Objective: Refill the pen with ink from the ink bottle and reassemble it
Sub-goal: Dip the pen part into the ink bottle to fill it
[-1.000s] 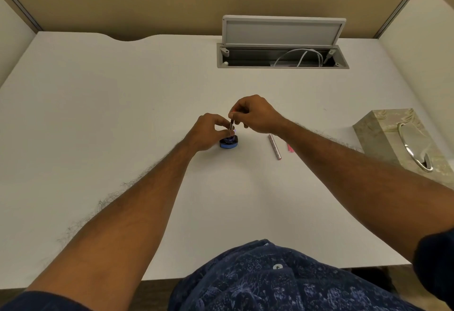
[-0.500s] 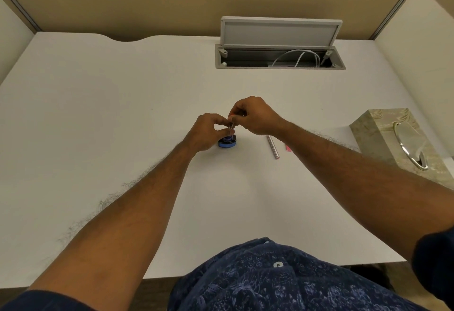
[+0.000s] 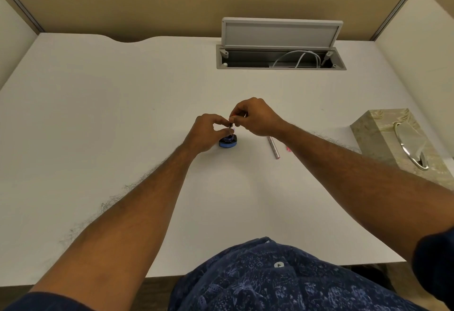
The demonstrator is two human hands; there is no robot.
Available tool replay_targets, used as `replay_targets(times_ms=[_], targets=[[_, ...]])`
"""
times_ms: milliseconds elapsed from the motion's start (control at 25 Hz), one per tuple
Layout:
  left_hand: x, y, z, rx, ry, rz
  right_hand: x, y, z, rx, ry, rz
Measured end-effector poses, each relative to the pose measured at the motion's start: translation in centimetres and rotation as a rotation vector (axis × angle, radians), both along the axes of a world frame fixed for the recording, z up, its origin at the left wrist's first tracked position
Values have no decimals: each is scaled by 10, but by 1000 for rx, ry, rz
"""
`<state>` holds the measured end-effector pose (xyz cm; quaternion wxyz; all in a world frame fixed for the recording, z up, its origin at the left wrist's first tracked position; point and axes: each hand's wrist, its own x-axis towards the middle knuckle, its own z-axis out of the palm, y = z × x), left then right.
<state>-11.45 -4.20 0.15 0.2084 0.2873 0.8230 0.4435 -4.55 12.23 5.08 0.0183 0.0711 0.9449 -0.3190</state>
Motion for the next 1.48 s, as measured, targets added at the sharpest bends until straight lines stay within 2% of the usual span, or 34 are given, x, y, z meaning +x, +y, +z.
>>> replay_targets(times_ms=[440, 640, 800, 1080, 1480], targets=[[2, -1, -1, 64, 39, 30, -2, 0, 1, 10, -39, -7], [3, 0, -4, 83, 46, 35, -4, 3, 3, -9, -7, -89], [2, 1, -7, 99, 61, 39, -5, 0, 4, 42, -19, -69], [1, 4, -12, 97, 209, 32, -7, -2, 10, 157, -21, 18], [3, 5, -11, 84, 234, 35, -9, -3, 8, 266, -23, 57]])
